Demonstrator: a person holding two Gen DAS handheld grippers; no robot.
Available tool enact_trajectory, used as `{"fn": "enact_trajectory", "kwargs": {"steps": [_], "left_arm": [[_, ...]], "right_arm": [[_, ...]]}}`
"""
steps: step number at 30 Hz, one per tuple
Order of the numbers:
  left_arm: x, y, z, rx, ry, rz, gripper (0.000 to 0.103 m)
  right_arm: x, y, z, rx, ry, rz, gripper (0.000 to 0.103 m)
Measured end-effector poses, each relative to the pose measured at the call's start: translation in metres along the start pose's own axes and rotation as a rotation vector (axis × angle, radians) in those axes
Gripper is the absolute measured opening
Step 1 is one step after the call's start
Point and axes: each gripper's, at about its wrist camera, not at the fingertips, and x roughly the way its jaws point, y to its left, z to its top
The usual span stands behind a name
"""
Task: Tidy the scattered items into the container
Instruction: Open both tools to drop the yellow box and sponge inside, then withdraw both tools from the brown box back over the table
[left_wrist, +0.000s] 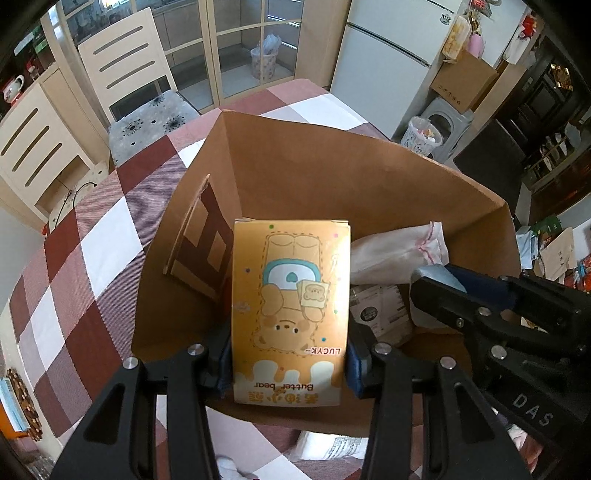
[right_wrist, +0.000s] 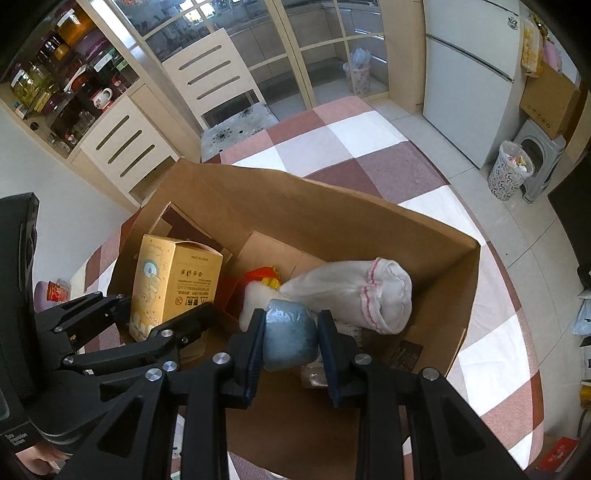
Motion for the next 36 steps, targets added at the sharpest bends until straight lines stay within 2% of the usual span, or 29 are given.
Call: {"fn": "enact_trajectory", "kwargs": {"steps": [3,6,16,20,26,32,36], "left_arm": [[0.000,0.000,0.000,-0.004,-0.003,0.002,0.049],[-0.003,0.001,-0.001,-0.002,-0.012,0.009,0.059],[-0.029,0.008,-0.003,-0.030,-0.049,0.002,0.062],[-0.044,0.012,-0.010,-0.043,-0.071,0.002,0.067],[-0.057,0.017,-0.024,-0.056,-0.079,0.012,0.068],[-0.082,0.023,-0.042,-0.091,-0.110,0.004,0.068],[-0.102,0.028,-0.061,-0.123,-0.135,0.003,0.072]], "right_arm": [[0.000,-0.001,0.000,0.005,0.001,0.005,0.029],[-0.002,-0.002,0.001,0.015,-0.002,0.008,0.029],[-0.022,-0.008,0.007,0.059,-0.019,0.029,0.029],[-0.027,-0.011,0.007,0.070,-0.010,0.035,0.034],[-0.031,-0.012,0.002,0.087,0.005,0.041,0.035],[-0.058,-0.003,-0.008,0.059,-0.032,0.047,0.035],[-0.079,0.009,-0.021,0.014,-0.051,0.049,0.035]]}}
